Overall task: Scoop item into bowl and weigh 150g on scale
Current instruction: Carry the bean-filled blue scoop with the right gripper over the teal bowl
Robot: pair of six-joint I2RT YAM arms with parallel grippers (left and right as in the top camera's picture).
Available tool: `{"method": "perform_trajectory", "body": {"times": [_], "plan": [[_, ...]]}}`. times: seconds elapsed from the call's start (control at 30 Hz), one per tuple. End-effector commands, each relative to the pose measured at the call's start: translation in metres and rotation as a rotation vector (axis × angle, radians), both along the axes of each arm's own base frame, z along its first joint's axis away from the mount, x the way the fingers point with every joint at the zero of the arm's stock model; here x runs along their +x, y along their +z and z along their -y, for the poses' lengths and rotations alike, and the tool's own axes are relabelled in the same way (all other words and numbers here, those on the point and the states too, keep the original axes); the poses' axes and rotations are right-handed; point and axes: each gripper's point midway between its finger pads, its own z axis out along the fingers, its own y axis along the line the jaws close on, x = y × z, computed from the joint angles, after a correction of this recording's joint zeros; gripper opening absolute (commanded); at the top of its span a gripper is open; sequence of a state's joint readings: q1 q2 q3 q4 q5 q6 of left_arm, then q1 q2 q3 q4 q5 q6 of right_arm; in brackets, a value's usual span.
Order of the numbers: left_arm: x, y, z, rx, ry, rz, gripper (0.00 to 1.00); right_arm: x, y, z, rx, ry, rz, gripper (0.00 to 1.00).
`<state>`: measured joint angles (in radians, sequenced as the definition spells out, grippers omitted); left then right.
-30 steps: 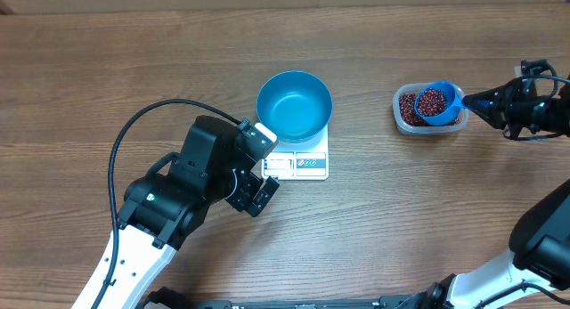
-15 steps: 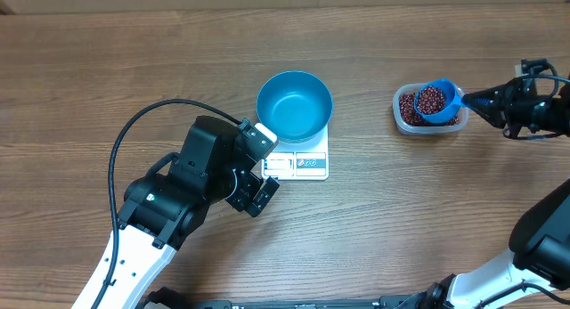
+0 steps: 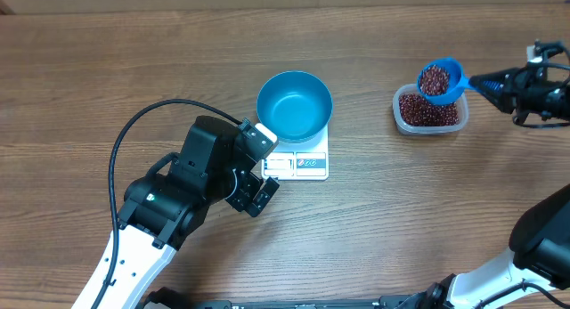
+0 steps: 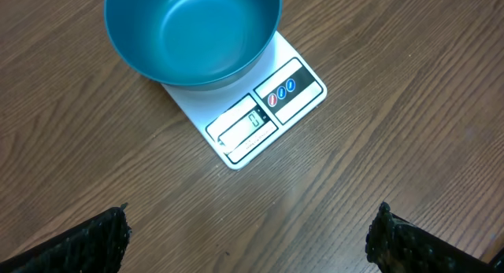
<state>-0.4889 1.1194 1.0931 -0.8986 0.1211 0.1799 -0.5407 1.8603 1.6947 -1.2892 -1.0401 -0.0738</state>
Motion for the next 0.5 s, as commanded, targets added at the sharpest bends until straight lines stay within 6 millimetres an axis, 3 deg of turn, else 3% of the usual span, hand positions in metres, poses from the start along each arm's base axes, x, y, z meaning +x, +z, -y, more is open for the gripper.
{"method": "perform_trajectory", "body": {"times": [0.0, 0.2, 0.47], "plan": [[0.001, 0.009, 0.002, -0.017, -0.016, 0.021, 1.00, 0.009, 0.034, -0.012, 0.022, 0.038, 0.089, 0.04], [0.001, 0.009, 0.002, -0.017, -0.016, 0.021, 1.00, 0.018, 0.057, -0.045, 0.019, 0.103, 0.112, 0.04], [0.001, 0.009, 0.002, -0.017, -0.016, 0.021, 1.00, 0.018, 0.065, -0.107, 0.024, 0.245, 0.124, 0.04]]}}
